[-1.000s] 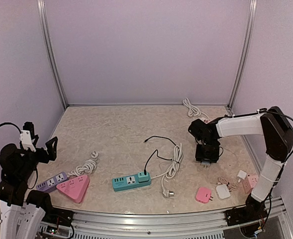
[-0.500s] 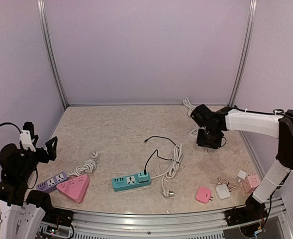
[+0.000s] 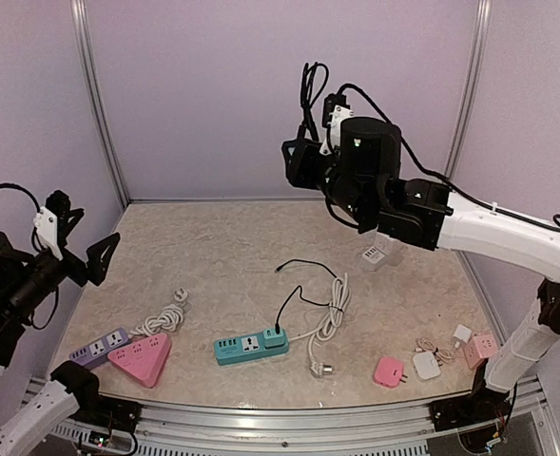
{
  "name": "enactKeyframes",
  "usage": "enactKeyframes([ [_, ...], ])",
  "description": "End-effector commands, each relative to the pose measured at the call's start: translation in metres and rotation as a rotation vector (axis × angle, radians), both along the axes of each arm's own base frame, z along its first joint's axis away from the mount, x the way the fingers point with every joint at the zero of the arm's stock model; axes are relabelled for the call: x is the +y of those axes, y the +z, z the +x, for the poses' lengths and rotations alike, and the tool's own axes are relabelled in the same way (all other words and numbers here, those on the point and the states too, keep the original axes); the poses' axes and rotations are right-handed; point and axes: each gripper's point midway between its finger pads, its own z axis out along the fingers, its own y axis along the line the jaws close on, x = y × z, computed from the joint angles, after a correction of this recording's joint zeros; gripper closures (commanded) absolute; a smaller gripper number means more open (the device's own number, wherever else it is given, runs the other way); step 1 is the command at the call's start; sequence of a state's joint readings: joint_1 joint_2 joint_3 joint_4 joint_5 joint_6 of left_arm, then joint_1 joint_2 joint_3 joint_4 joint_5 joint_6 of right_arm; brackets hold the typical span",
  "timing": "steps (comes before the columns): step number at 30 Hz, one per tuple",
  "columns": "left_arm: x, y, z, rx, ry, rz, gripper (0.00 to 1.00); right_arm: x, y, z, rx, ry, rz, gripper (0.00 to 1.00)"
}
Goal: Insert the plug
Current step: Pick up the plug from the center of the board, then adjust the plug.
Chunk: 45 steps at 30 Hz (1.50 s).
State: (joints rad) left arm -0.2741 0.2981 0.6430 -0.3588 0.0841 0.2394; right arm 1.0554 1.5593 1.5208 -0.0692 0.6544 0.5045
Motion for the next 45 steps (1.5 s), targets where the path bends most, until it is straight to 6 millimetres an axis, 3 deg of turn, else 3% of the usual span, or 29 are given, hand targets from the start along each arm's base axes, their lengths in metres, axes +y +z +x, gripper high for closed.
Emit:
enactKeyframes([
  [1,-0.037,0.075,-0.005,-0.214,-0.139,0.226,0.03,0.075,0.087,-0.032,-0.256,0.319,0.344,1.0],
  [4,-0.071,0.109,-0.011,-0.302,-0.25,0.329,0.03,0.111,0.11,-0.061,-0.297,0.507,0.48,1.0],
  [8,-0.118,0.117,0.0,-0.339,-0.311,0.453,0.03,0.137,0.125,-0.094,-0.324,0.635,0.573,1.0],
  [14,-0.153,0.13,0.011,-0.41,-0.31,0.442,0.06,0.157,0.124,-0.121,-0.314,0.757,0.693,1.0],
  [21,-0.157,0.156,0.01,-0.445,-0.284,0.331,0.22,0.171,0.11,-0.124,-0.278,0.797,0.752,1.0],
  [27,-0.164,0.155,0.008,-0.427,-0.305,0.306,0.3,0.176,0.105,-0.122,-0.259,0.8,0.772,1.0],
  [33,-0.161,0.166,0.009,-0.426,-0.289,0.236,0.46,0.18,0.1,-0.121,-0.234,0.809,0.792,1.0],
  [39,-0.159,0.166,0.012,-0.412,-0.267,0.247,0.76,0.19,0.1,-0.125,-0.208,0.858,0.811,1.0],
  [42,-0.157,0.168,0.012,-0.416,-0.267,0.244,0.99,0.198,0.096,-0.127,-0.188,0.881,0.784,1.0],
  [45,-0.154,0.17,0.01,-0.422,-0.265,0.244,1.0,0.197,0.094,-0.128,-0.188,0.879,0.754,1.0],
])
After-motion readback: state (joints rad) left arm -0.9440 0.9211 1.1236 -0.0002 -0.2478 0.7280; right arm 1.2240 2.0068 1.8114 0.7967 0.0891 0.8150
